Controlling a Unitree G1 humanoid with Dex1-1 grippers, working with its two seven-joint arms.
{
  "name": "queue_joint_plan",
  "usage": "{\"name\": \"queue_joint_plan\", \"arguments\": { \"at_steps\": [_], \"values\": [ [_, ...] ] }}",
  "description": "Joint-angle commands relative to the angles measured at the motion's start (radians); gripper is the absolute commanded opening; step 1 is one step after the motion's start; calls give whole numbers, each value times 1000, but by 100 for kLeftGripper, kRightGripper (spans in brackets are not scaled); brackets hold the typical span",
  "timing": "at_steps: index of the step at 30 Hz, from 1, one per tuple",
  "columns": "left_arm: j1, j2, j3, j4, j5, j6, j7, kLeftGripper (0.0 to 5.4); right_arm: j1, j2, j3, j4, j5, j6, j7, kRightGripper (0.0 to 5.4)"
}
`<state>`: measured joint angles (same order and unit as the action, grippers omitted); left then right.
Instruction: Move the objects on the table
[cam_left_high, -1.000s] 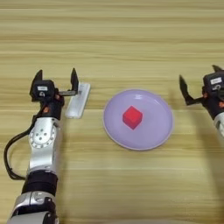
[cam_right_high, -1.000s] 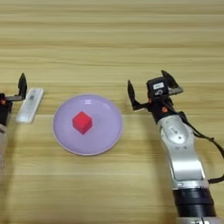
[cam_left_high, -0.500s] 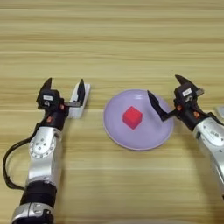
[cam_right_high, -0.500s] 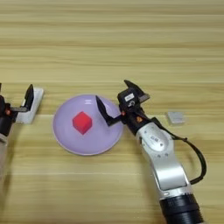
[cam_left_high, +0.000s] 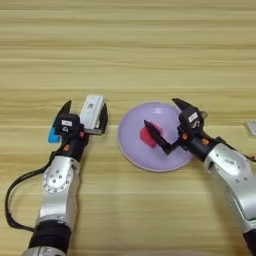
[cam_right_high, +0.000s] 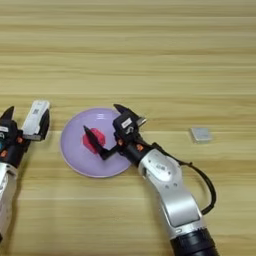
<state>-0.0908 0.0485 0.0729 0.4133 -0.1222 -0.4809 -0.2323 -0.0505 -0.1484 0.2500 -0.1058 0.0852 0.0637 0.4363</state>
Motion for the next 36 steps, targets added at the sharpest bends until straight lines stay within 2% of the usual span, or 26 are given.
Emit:
{"name": "queue_joint_plan", "arguments": {
  "at_steps": [1, 17, 36],
  "values": [
    [21, -15, -19, -14, 23, 20, 18, 538, -3, 11, 18, 45, 7, -21, 23, 540],
    [32, -29, -39, -15, 44, 20, 48, 538, -44, 35, 34, 219, -24, -82, 36, 540],
    [33, -30, -45, -13, 45, 19, 60, 538, -61, 46, 42, 296, -46, -111, 27, 540]
  ]
}}
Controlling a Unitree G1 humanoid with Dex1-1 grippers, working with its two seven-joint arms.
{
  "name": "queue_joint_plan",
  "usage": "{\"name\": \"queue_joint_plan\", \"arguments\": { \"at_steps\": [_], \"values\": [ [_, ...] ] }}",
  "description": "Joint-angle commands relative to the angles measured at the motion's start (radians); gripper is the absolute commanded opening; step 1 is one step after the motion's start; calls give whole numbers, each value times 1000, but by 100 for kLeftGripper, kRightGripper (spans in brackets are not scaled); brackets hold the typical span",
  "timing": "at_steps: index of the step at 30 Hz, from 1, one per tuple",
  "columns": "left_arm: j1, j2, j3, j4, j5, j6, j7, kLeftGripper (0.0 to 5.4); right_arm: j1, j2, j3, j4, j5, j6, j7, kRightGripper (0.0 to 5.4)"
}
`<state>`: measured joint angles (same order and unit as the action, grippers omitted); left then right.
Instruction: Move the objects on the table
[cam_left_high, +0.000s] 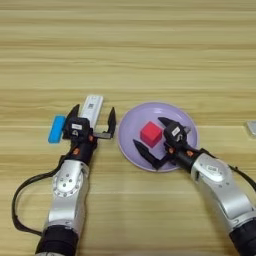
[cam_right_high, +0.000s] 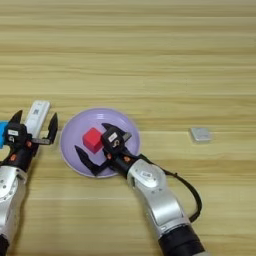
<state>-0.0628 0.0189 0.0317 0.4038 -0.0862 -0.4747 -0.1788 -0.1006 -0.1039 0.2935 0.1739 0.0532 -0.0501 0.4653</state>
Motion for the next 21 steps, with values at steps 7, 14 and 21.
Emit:
{"name": "queue_joint_plan", "arguments": {
  "at_steps": [7, 14, 21],
  "values": [
    [6, -1, -4, -5, 8, 14, 7, 540, -11, 3, -9, 16, -16, 0, -5, 461],
    [10, -2, -6, -7, 10, 14, 10, 540, -6, 2, -14, 11, -16, 2, -3, 386],
    [9, -2, -5, -5, 10, 14, 11, 540, -4, 1, -16, 2, -17, 9, -5, 298]
  ]
}}
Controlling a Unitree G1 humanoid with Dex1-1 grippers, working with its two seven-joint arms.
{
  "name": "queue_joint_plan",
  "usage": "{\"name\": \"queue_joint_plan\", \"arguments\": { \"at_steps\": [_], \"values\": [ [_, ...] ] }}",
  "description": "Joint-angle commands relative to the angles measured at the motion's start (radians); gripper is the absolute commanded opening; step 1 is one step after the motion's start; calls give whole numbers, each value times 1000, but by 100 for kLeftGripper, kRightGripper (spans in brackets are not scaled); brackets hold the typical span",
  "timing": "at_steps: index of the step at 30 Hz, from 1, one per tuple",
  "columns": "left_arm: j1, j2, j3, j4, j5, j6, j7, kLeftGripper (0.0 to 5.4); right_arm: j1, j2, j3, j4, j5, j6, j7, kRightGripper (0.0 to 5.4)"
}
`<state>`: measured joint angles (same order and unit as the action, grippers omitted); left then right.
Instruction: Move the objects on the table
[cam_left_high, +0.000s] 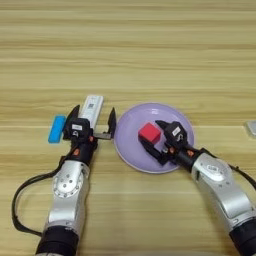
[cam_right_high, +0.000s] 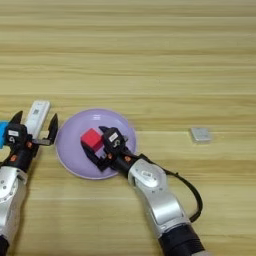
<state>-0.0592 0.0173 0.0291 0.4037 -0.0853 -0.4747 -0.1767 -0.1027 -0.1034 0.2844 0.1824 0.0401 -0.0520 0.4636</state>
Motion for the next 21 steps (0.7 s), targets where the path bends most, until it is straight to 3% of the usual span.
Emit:
{"name": "queue_joint_plan", "arguments": {
  "at_steps": [1, 7, 21],
  "values": [
    [6, -1, -3, -5, 9, 13, 9, 540, -2, 0, -7, -7, -3, 12, -4, 290],
    [6, -1, -2, -5, 9, 13, 9, 540, 2, -2, -6, -18, -3, 16, -3, 227],
    [6, -2, -2, -6, 11, 16, 11, 540, 11, -10, -47, -107, 13, 55, -25, 224]
  ]
}}
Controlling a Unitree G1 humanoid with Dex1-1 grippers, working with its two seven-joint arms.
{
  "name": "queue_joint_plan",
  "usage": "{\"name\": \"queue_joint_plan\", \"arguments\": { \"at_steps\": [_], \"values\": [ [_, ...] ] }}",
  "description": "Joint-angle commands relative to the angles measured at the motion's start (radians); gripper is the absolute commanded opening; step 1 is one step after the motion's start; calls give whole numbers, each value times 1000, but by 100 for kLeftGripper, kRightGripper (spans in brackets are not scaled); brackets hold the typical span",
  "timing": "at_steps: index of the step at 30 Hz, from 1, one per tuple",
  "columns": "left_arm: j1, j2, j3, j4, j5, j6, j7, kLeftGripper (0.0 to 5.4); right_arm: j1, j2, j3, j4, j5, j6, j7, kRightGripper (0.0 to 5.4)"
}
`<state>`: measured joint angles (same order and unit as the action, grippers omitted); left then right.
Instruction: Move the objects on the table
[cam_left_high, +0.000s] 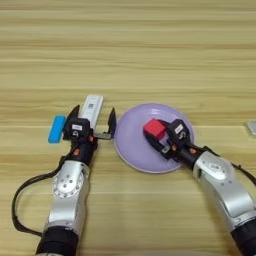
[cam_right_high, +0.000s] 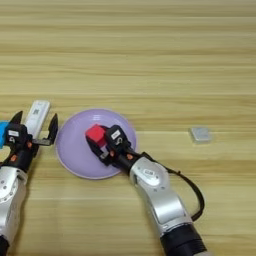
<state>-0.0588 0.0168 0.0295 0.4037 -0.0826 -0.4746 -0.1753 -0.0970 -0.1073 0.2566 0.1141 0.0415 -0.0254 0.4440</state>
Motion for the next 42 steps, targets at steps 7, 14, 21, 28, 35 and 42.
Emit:
{"name": "queue_joint_plan", "arguments": {
  "at_steps": [7, 14, 21, 28, 35, 42],
  "values": [
    [7, -5, -5, -7, 11, 16, 13, 540, 14, -28, -93, -124, 37, 65, -31, 224],
    [7, -9, -10, -9, 13, 16, 22, 540, 43, -71, -228, -182, 73, 78, -85, 224],
    [10, -9, -12, -13, 11, 17, 24, 540, 92, -105, -352, -169, 109, 75, -129, 224],
    [9, -6, -10, -15, 8, 19, 23, 540, 94, -104, -367, -75, 100, 55, -144, 224],
    [6, -4, -8, -6, 11, 16, 26, 540, 86, -90, -341, -10, 95, 34, -133, 224],
    [5, -5, -8, 1, 14, 13, 28, 540, 87, -88, -321, 17, 91, 19, -124, 224]
  ]
}}
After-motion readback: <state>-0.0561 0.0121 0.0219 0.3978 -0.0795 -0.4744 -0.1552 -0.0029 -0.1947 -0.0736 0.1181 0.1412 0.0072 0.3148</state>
